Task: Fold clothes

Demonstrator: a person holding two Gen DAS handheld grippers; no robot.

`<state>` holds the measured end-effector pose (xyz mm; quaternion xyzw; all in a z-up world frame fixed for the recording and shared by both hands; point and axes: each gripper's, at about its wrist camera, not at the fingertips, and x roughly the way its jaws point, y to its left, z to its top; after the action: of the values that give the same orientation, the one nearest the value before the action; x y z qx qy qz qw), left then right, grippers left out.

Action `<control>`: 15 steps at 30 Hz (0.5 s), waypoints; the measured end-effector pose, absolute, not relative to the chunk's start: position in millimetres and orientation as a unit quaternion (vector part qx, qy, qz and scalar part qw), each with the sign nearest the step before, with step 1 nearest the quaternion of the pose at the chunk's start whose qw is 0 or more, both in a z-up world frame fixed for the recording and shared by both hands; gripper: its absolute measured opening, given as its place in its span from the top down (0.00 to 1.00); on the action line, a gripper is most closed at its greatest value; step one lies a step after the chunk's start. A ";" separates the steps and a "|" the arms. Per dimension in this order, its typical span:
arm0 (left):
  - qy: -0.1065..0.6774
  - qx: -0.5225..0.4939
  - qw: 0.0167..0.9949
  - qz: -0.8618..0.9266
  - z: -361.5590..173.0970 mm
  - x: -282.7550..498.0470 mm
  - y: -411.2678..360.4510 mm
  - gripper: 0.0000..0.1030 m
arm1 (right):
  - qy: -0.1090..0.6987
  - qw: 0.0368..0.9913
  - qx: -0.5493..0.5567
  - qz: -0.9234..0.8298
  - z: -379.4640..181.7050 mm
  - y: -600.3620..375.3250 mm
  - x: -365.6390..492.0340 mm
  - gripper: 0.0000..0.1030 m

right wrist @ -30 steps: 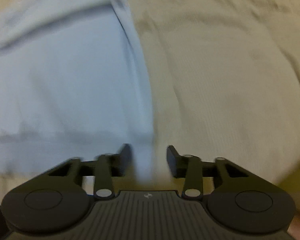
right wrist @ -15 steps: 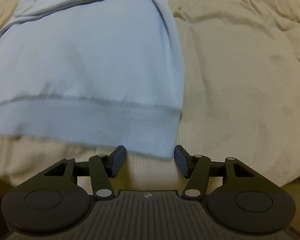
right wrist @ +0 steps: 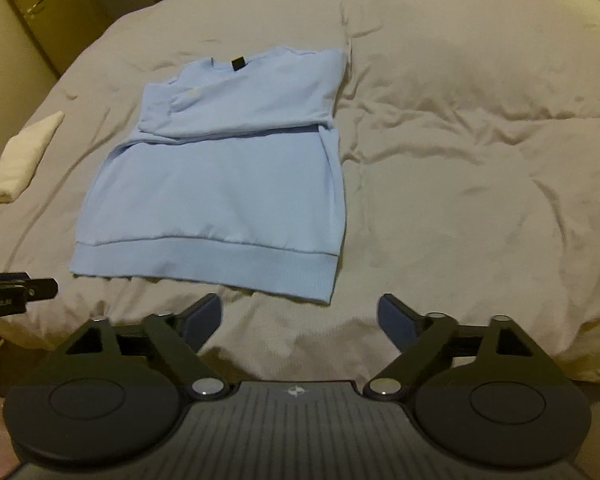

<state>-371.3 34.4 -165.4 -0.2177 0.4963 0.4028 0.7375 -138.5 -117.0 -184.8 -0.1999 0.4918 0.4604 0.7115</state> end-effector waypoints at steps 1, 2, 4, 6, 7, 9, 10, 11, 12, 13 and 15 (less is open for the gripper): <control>0.491 -0.212 0.740 0.407 -160.8 -371.7 30.5 0.56 | 0.490 0.712 -0.200 0.461 -182.0 -119.7 -140.1 0.14; 0.486 -0.207 0.743 0.410 -155.2 -372.5 25.8 0.55 | 0.489 0.713 -0.200 0.462 -179.1 -122.5 -141.6 0.14; 0.476 -0.198 0.748 0.418 -140.7 -376.2 13.3 0.54 | 0.486 0.714 -0.197 0.463 -171.5 -129.5 -146.3 0.14; 0.468 -0.193 0.752 0.423 -128.8 -380.5 2.4 0.53 | 0.484 0.718 -0.191 0.463 -166.4 -136.2 -148.1 0.13; 0.464 -0.192 0.754 0.424 -123.1 -382.9 -2.8 0.52 | 0.482 0.719 -0.188 0.463 -163.7 -140.1 -148.9 0.13; 0.459 -0.189 0.755 0.428 -114.8 -387.3 -11.9 0.52 | 0.480 0.721 -0.184 0.464 -159.1 -147.3 -151.5 0.13; 0.458 -0.188 0.756 0.429 -111.3 -390.0 -17.1 0.52 | 0.479 0.722 -0.181 0.465 -157.2 -150.7 -153.2 0.13; 0.457 -0.188 0.756 0.430 -109.1 -392.2 -20.7 0.52 | 0.477 0.723 -0.179 0.467 -155.8 -153.7 -154.9 0.13; 0.456 -0.188 0.756 0.431 -107.1 -394.2 -23.9 0.52 | 0.476 0.723 -0.178 0.468 -154.8 -156.4 -156.3 0.13; 0.456 -0.187 0.756 0.432 -106.0 -395.9 -26.3 0.52 | 0.475 0.723 -0.177 0.469 -153.8 -159.0 -157.7 0.13; 0.456 -0.184 0.756 0.432 -103.9 -398.6 -30.6 0.52 | 0.473 0.723 -0.174 0.473 -151.3 -163.6 -160.9 0.13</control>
<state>-398.6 -30.6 -103.9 -0.1843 0.4556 0.4322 0.7561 -160.9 -163.6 -151.3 -0.1738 0.4727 0.4728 0.7231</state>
